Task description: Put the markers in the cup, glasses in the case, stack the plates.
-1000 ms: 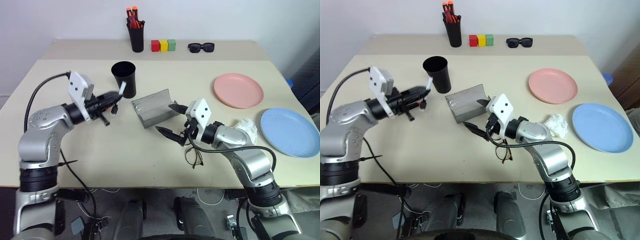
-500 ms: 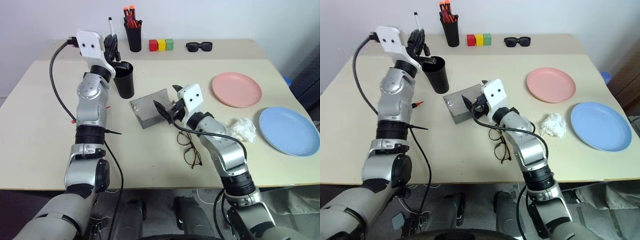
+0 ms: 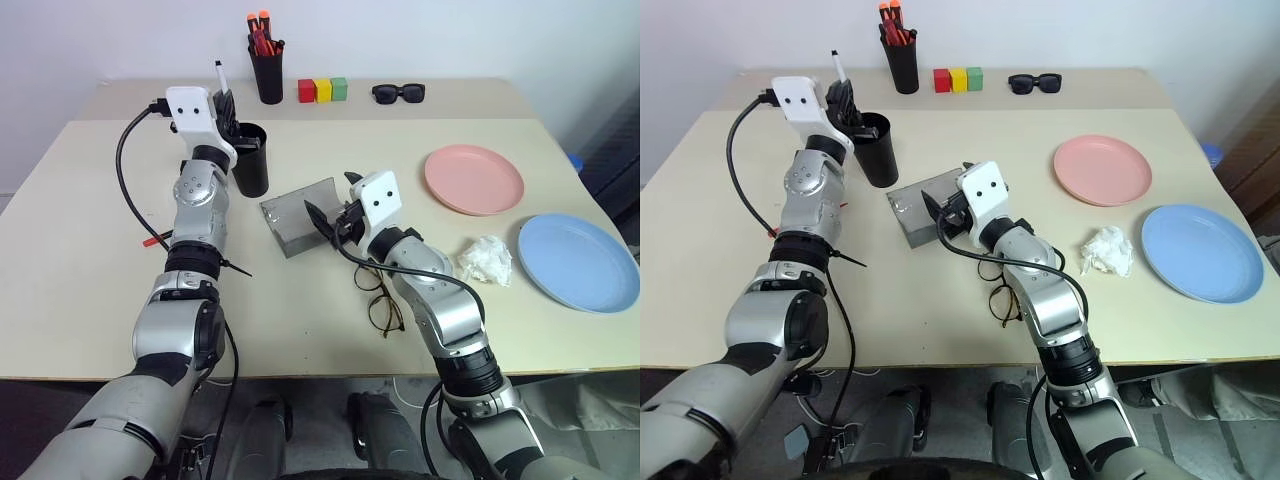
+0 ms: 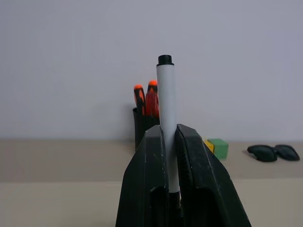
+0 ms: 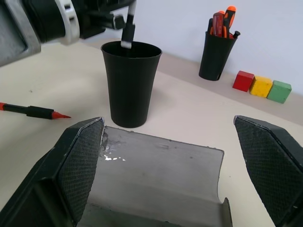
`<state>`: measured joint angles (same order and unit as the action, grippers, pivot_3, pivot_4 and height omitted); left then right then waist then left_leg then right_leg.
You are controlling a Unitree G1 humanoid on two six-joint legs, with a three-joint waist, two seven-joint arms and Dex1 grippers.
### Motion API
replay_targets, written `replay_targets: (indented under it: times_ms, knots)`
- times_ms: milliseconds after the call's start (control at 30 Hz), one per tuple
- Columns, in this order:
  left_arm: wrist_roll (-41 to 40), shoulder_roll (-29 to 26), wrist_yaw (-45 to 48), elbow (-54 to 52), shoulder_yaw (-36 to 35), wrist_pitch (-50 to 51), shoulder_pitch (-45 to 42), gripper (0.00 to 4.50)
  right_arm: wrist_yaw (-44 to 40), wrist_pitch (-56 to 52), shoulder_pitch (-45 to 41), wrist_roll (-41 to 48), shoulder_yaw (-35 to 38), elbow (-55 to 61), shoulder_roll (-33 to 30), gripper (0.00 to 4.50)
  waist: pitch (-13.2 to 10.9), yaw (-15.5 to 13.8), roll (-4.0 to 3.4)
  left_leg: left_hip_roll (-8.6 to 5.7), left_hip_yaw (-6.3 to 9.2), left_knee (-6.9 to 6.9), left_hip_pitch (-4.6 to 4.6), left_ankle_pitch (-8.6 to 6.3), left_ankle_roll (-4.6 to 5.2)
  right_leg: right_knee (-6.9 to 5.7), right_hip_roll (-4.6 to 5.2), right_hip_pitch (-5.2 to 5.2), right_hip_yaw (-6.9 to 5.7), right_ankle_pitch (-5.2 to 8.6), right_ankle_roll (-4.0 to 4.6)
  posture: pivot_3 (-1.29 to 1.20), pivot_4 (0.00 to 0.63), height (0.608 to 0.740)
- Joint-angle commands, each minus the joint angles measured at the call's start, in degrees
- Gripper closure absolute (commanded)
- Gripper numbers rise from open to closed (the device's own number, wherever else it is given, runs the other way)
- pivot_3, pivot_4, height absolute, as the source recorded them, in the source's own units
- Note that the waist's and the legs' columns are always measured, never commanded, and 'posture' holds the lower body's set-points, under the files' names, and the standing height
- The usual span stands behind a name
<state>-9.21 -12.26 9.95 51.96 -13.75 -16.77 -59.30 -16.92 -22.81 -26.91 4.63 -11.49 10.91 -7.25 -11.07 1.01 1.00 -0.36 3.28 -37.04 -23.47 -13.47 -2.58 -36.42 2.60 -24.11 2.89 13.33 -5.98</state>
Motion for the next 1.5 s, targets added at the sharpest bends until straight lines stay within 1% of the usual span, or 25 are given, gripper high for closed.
replay_targets:
  times_ms: [33, 200, 300, 367, 467, 567, 700, 733, 800, 833, 933, 1100, 1233, 1367, 1500]
  knots:
    - [-0.7, -0.2, 0.3, -1.4, -0.2, -0.8, -1.5, 2.81, 0.0, 1.5, -0.6, -0.1, 0.3, 1.8, 0.7, 0.00, 0.0, 0.0, 0.00, 0.00, 0.00, 0.00, 0.00, 0.00, 0.00, 0.00, 0.00, 0.00, 0.00, 0.00, 0.00, 0.00, 0.150, 0.740]
    - [-2.7, 0.2, 0.2, -3.2, -1.2, 0.1, -0.6, 0.29, -0.2, 1.5, -0.7, 0.1, 0.3, 1.6, 0.8, 0.00, 0.0, 0.0, 0.00, 0.00, 0.01, 0.00, 0.00, 0.00, 0.00, 0.00, 0.00, 0.00, 0.00, 0.00, 0.00, 0.00, 0.150, 0.740]
    - [-4.7, -0.3, -2.0, -5.4, -3.3, 1.9, -0.7, 0.29, -0.3, 1.6, -0.8, 0.1, 0.2, 1.5, 0.9, 0.00, 0.0, 0.0, 0.00, 0.00, 0.01, 0.00, 0.00, 0.00, 0.00, 0.00, 0.00, 0.00, 0.00, 0.00, 0.00, 0.00, 0.150, 0.740]
    - [-4.7, -2.0, -5.2, -7.6, -4.4, 4.0, -0.4, 0.29, -0.4, 1.5, -0.8, 0.1, 0.2, 1.6, 1.0, 0.00, 0.0, 0.2, 0.00, 0.00, 0.02, 0.00, 0.00, 0.00, 0.00, 0.00, 0.00, 0.00, 0.00, 0.00, 0.00, 0.00, 0.150, 0.740]
    - [-3.7, -6.2, -8.7, -11.9, -5.5, 9.6, 1.2, 0.29, -0.4, 1.3, -0.5, 0.0, 0.3, 1.9, 0.9, 0.00, 0.0, 0.5, 0.00, 0.02, 0.03, 0.02, 0.01, 0.00, 0.00, -0.02, -0.02, -0.02, 0.00, 0.00, 0.00, 0.00, 0.150, 0.740]
    - [-4.3, -11.1, -8.2, -17.2, -6.0, 17.6, 3.7, 0.29, -0.5, 1.2, -0.2, 0.1, 0.4, 2.1, 0.8, 0.00, 0.0, 1.1, 0.00, 0.02, 0.05, 0.03, 0.02, 0.00, 0.00, -0.09, -0.03, -0.03, 0.00, 0.00, 0.00, 0.00, 0.150, 0.740]
    - [-6.5, -18.8, 2.3, -24.6, -3.6, 33.8, 9.7, 0.29, -0.8, 1.1, -0.3, 0.3, 0.3, 1.8, 0.8, 0.00, 0.0, 1.5, 0.00, 0.02, 0.07, 0.04, 0.02, 0.00, 0.00, -0.12, -0.02, -0.03, -0.01, 0.00, 0.01, 0.00, 0.150, 0.740]
    - [-7.8, -21.7, 7.5, -27.0, -2.1, 39.7, 12.0, 0.29, -1.0, 1.2, -0.4, 0.4, 0.2, 1.5, 0.9, 0.00, 0.0, 1.5, 0.00, 0.02, 0.07, 0.04, 0.02, 0.00, 0.00, -0.13, -0.02, -0.04, -0.01, 0.00, 0.01, 0.00, 0.150, 0.740]
    - [-8.7, -26.0, 14.3, -30.8, 0.7, 47.8, 15.5, 0.29, -1.4, 1.4, -0.7, 0.5, 0.1, 0.9, 0.9, 0.00, 0.0, 1.6, -0.01, 0.02, 0.07, 0.03, 0.02, 0.00, -0.01, -0.18, -0.02, -0.06, 0.00, 0.01, 0.02, 0.00, 0.150, 0.740]
    - [-7.9, -28.3, 17.3, -31.9, 2.9, 50.5, 17.1, 0.13, -1.6, 1.6, -0.8, 0.5, 0.1, 0.6, 1.0, 0.00, 0.0, 1.5, -0.01, 0.02, 0.06, 0.03, 0.03, 0.00, -0.01, -0.21, -0.02, -0.07, 0.00, 0.02, 0.02, 0.00, 0.150, 0.740]
    - [-3.7, -34.6, 23.1, -32.6, 10.3, 57.5, 19.0, 0.13, -2.3, 2.1, -1.2, 0.5, 0.0, -0.1, 1.1, 0.00, 0.0, 1.5, 0.00, 0.02, 0.08, 0.02, 0.02, 0.02, -0.03, -0.26, -0.03, -0.08, -0.01, 0.02, 0.04, 0.00, 0.150, 0.740]
    - [-1.9, -36.8, 31.5, -28.2, 15.2, 58.0, 15.8, 0.13, -2.9, 2.5, -1.5, 0.4, 0.3, -0.8, 1.1, 0.00, 0.0, 1.3, 0.00, 0.03, 0.08, 0.01, 0.04, 0.02, -0.03, -0.27, -0.03, -0.09, -0.01, 0.04, 0.05, 0.00, 0.150, 0.740]
    - [3.0, -37.7, 40.5, -24.8, 23.3, 55.4, 13.1, 0.13, -3.2, 2.7, -0.9, 0.3, 0.5, -0.5, 0.7, 0.00, 0.0, 1.5, 0.00, 0.03, 0.04, 0.03, 0.03, 0.02, -0.04, -0.27, -0.03, -0.13, 0.00, 0.04, 0.06, 0.00, 0.150, 0.740]
    - [7.3, -36.7, 47.4, -18.8, 29.0, 50.8, 9.5, 0.13, -2.8, 2.8, -0.4, 0.1, 0.7, -0.2, 0.6, 0.00, 0.0, 1.5, 0.00, 0.04, 0.02, 0.04, 0.03, 0.02, -0.03, -0.32, -0.05, -0.17, 0.00, 0.06, 0.09, 0.00, 0.150, 0.740]
    - [12.5, -35.0, 49.6, -10.4, 33.0, 48.9, 5.1, 0.13, -2.2, 2.6, 0.2, -0.1, 0.9, 0.7, 0.5, 0.00, 0.0, 1.5, 0.01, 0.05, 0.01, 0.03, 0.02, 0.02, -0.03, -0.37, -0.06, -0.20, 0.01, 0.08, 0.10, 0.00, 0.150, 0.740]
